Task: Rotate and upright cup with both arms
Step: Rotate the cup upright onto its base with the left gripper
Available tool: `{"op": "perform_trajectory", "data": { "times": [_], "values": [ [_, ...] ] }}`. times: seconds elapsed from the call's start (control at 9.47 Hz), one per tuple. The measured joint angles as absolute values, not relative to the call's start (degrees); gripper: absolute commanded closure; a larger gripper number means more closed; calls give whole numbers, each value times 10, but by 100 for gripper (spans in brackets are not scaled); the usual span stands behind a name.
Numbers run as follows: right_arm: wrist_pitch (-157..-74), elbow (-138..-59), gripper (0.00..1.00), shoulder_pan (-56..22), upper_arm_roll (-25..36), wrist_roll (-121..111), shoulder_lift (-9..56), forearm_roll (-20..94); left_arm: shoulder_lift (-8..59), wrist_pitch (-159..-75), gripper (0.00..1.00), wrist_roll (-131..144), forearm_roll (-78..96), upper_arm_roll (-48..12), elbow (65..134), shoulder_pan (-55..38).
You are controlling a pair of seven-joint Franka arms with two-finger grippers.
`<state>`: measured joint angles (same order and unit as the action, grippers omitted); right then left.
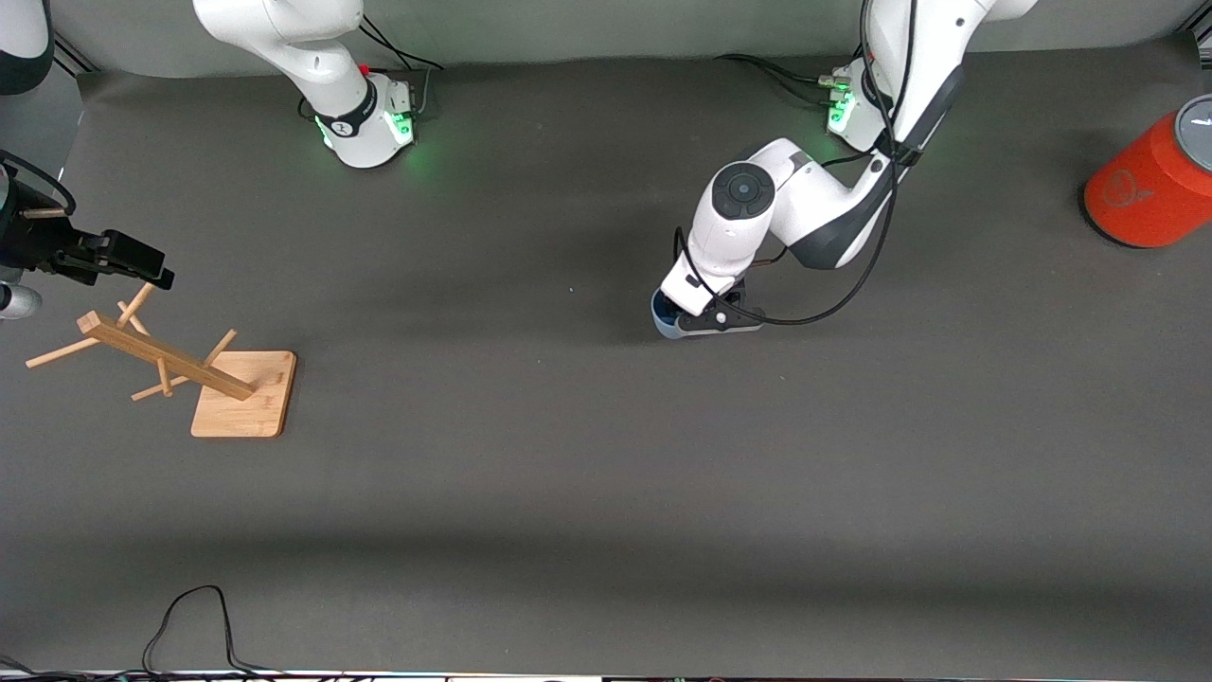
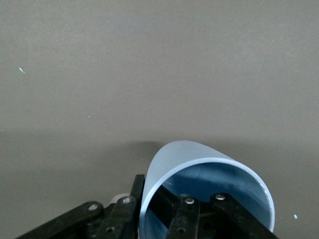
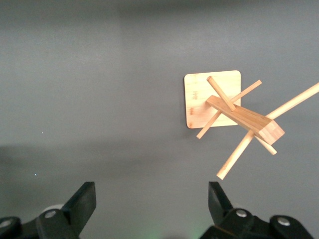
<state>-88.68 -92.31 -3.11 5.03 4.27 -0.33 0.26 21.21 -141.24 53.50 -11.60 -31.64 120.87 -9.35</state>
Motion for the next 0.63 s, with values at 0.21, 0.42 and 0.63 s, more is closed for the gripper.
{"op": "perform_trajectory", "data": {
  "times": [0.21, 0.42, 0.63],
  "values": [
    [-887, -923, 0, -31, 50, 42, -3, -6, 212, -1417, 100, 535, -116, -317, 1213, -93],
    [-887, -923, 0, -31, 50, 40, -3, -15, 212, -1424, 100, 535, -116, -317, 1218, -93],
    [-887, -921, 0, -31, 52, 21, -4, -17, 212, -1425, 75, 535, -117, -317, 1218, -93]
  ]
}}
